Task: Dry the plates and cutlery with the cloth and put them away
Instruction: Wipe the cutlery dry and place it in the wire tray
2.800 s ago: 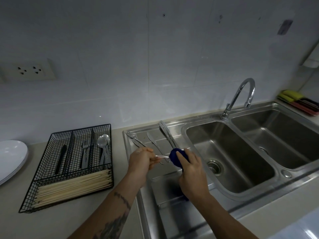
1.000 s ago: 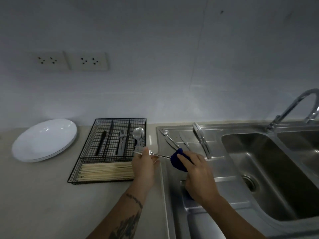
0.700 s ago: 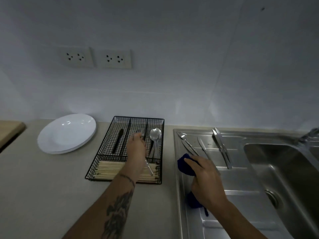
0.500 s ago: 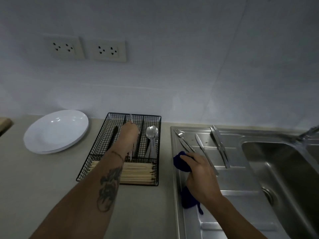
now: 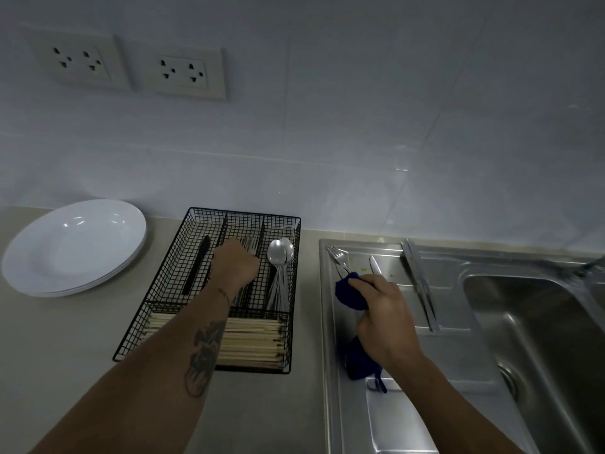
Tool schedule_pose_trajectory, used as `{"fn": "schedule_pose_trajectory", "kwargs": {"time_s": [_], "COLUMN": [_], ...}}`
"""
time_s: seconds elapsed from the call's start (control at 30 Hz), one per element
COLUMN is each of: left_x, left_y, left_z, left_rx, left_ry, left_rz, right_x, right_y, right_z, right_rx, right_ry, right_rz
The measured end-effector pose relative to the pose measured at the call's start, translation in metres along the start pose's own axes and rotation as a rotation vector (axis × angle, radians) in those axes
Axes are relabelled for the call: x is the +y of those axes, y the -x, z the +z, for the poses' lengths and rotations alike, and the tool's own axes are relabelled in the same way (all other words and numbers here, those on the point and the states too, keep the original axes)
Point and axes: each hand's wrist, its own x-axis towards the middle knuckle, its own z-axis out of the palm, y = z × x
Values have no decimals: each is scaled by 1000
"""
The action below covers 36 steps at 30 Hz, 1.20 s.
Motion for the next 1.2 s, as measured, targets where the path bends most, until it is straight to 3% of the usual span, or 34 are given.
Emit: {"fn": "schedule_pose_trajectory", "kwargs": {"time_s": [0.13,0.23,0.4,0.57,0.67,0.93,1.2], "left_x": [6,24,60,81,87,99,85], "left_y": [7,11,10,-6,-14,-17,-9], "left_z": [-2,7,53,94,106,110,88], "left_rx": [99,137,-18,-247,-283,-175,106], "left_ry": [-124,-123,-164,-476,-617,-847,-611], "left_rz": [72,291,645,818,897,1073,1195], "right_x": [7,15,31,44,54,72,64], "right_y": [-5,-5,-4,4,12,26,18], "right_z": [0,-2,-4,-13,-17,-18,-27], "right_rx": [-3,-21,-54,-37,0,18,53], "right_ry": [2,-15,-68,-170,-224,-266,-263], "right_rz": [5,23,86,148,198,324,294]}}
